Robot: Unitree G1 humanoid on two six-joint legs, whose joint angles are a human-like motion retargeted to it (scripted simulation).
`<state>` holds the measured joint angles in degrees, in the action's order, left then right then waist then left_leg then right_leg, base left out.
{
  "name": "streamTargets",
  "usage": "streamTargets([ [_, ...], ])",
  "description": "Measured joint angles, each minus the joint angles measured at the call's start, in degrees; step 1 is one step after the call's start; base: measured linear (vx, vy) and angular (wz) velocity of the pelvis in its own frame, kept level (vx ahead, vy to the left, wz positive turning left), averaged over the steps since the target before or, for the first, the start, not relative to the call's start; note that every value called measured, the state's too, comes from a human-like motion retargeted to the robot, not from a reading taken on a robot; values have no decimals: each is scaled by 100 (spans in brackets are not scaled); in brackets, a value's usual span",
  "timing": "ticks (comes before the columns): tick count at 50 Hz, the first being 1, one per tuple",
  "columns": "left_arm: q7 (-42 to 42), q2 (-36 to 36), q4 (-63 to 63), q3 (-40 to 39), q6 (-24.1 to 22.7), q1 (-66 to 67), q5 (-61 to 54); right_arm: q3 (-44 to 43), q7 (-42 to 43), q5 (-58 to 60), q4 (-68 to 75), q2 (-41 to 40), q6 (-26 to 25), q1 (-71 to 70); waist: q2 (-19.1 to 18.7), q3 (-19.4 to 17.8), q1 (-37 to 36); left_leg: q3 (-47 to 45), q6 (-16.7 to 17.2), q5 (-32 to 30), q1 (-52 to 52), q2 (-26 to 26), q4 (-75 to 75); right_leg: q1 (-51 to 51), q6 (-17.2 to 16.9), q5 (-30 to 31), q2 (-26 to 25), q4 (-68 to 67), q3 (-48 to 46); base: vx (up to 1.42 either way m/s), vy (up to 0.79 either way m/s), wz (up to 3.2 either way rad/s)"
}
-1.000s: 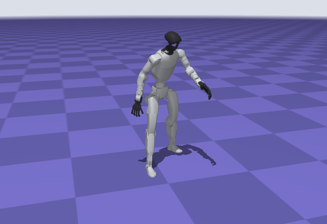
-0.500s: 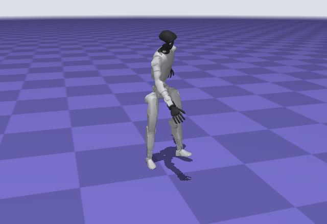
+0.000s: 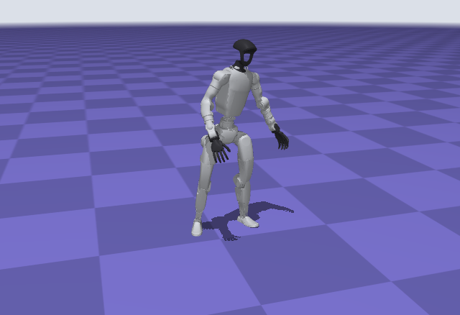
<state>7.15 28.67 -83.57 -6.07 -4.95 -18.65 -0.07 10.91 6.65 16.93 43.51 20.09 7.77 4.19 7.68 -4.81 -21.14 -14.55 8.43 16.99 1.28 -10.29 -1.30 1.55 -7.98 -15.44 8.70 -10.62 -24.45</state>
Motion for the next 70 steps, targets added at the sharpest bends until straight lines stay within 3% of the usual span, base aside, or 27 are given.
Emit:
streamTargets([
  [2,59,-209,408,785,-307,-399,-518,82,93,-253,68,97,25,304,-106,-75,491,148,-33,-5,16,4,5,-414,166,315,-97,-6,673,-9,1,568],
  [5,255,-373,1165,1666,-422,-1137,-712,28,96,-318,223,319,-151,587,-290,-368,990,187,-11,39,117,25,-13,-877,96,723,73,398,560,18,-3,27],
  [10,607,-452,2626,2544,-554,-2418,-1362,-75,-190,-245,285,705,-569,764,-606,-1201,1736,498,-23,181,420,138,-54,-1298,-509,1907,383,1562,1026,25,-11,61],
  [12,587,-457,3145,2750,-651,-2787,-1567,-57,-373,-253,206,816,-620,809,-833,-1467,1964,649,24,235,476,31,-61,-1543,-702,1772,424,1562,1216,29,-24,70],
  [15,474,-430,3888,3039,-771,-3052,-1741,-29,-561,-373,96,935,-653,841,-1253,-1747,2214,873,141,277,471,-200,-60,-1685,-702,1579,386,1562,1244,31,-33,76],
  [21,101,-81,5511,3294,-904,-1947,-1676,11,-370,-577,875,1018,-780,123,-1878,-1989,2545,1238,149,-24,354,-180,35,-1445,-702,2301,646,1562,618,34,-36,75],
  [27,-401,97,5939,3031,-892,693,-1734,-282,595,-740,3007,851,-1036,-1532,-2205,-1688,2342,1274,62,-586,147,-63,186,-1247,-702,1956,645,1562,489,35,-35,21],
  [33,-518,-344,4302,2159,-618,2375,-1492,-998,1349,-968,3478,922,-1094,-2788,-2156,-1235,1467,1056,23,-611,-210,122,198,-1023,-702,1660,433,1562,462,33,-32,-11],
  [42,-572,-812,2014,296,-161,3208,-1779,-927,1375,-1040,2368,1689,-771,-3999,-1945,-1026,128,112,-58,-568,-601,707,-140,-249,-702,1113,420,1383,331,31,-13,4],
  [50,-1328,-818,573,-332,227,3332,-1786,350,1028,-848,2826,2210,-823,-4999,-1530,-910,-943,-770,-139,-618,-798,892,-334,123,-630,874,219,1192,666,30,-1,-45],
  [55,-1292,-776,142,-299,223,3340,-1850,846,1121,-1143,1669,2027,-555,-4146,-818,-614,-1161,-819,-357,-720,-783,787,-263,223,-661,913,90,1229,906,34,6,-49],
  [60,-784,-921,-110,-324,70,2841,-2080,226,689,-1282,-293,1586,-187,-2431,-205,-317,-705,-728,-390,-568,-601,645,-178,415,-664,1099,-14,1236,1003,35,13,-1],
  [65,-504,-1209,-57,210,-147,1758,-1841,-335,-243,-1030,-1560,1116,90,-615,-287,-194,202,-430,-222,-270,-279,366,-72,476,-315,1455,-212,525,896,32,16,47],
  [70,-320,-1170,415,1292,-309,246,-522,-406,-447,-215,-1425,782,175,835,-649,-79,887,-136,-164,-48,-260,35,15,-918,-144,710,-186,-1536,945,23,11,44],
])
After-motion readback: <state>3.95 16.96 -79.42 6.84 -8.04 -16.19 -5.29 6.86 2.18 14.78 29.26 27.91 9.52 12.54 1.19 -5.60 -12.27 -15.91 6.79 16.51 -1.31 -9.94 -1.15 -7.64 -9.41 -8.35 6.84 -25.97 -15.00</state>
